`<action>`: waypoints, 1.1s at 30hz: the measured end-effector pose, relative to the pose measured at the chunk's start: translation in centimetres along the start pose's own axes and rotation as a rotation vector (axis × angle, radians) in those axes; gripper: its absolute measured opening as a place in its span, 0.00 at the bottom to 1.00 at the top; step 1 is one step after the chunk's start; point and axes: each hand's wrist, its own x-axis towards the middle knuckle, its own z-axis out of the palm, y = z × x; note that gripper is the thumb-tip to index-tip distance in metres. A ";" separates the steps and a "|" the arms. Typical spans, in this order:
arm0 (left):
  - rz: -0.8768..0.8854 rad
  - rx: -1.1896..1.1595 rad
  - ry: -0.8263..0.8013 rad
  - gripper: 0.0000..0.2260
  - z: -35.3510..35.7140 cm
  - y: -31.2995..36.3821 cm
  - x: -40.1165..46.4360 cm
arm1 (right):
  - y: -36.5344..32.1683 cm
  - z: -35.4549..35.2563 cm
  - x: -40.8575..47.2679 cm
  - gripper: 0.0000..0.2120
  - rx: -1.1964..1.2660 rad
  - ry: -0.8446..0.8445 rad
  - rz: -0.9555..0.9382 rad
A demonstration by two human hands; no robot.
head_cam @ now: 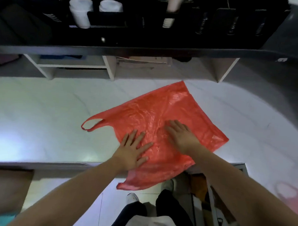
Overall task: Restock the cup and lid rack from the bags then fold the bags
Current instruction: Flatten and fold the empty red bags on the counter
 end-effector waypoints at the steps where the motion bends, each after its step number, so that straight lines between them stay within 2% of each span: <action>1: 0.030 0.020 -0.002 0.29 -0.3 -0.8 0.1 | 0.4 0.5 -0.1 0.25 -0.009 -0.030 0.014; 4: 0.089 0.079 0.014 0.30 -1.6 -2.7 1.5 | 2.3 1.8 -1.2 0.27 -0.041 -0.116 0.137; 7: 0.107 0.128 0.003 0.29 -3.6 -3.4 4.3 | 4.6 2.3 -2.7 0.28 -0.034 -0.121 0.313; 10: 0.086 0.099 -0.020 0.27 -5.5 -2.1 6.7 | 7.0 1.8 -3.5 0.28 0.021 -0.099 0.513; 12: 0.087 0.005 -0.040 0.29 -6.5 -0.1 7.6 | 8.0 1.3 -3.6 0.29 0.063 -0.118 0.566; 14: 0.073 -0.090 -0.022 0.29 -7.1 1.9 7.8 | 8.4 0.8 -3.9 0.29 0.102 -0.111 0.544; 17: 0.130 -0.037 -0.077 0.24 -6.8 4.2 6.6 | 8.5 0.2 -5.4 0.29 0.113 -0.070 0.446; 20: 0.164 0.000 -0.117 0.27 -5.6 5.9 4.0 | 8.2 0.9 -8.4 0.32 0.059 -0.110 0.310; 25: 0.188 0.129 -0.164 0.32 -3.2 7.1 1.9 | 8.2 3.4 -14.0 0.38 0.031 -0.170 0.192; 30: 0.234 0.132 -0.036 0.26 -3.5 5.1 0.1 | 9.2 4.1 -17.1 0.38 -0.096 -0.126 0.282; 33: 0.214 0.190 -0.021 0.31 -4.1 2.8 -1.2 | 9.8 3.8 -18.0 0.34 -0.085 -0.082 0.327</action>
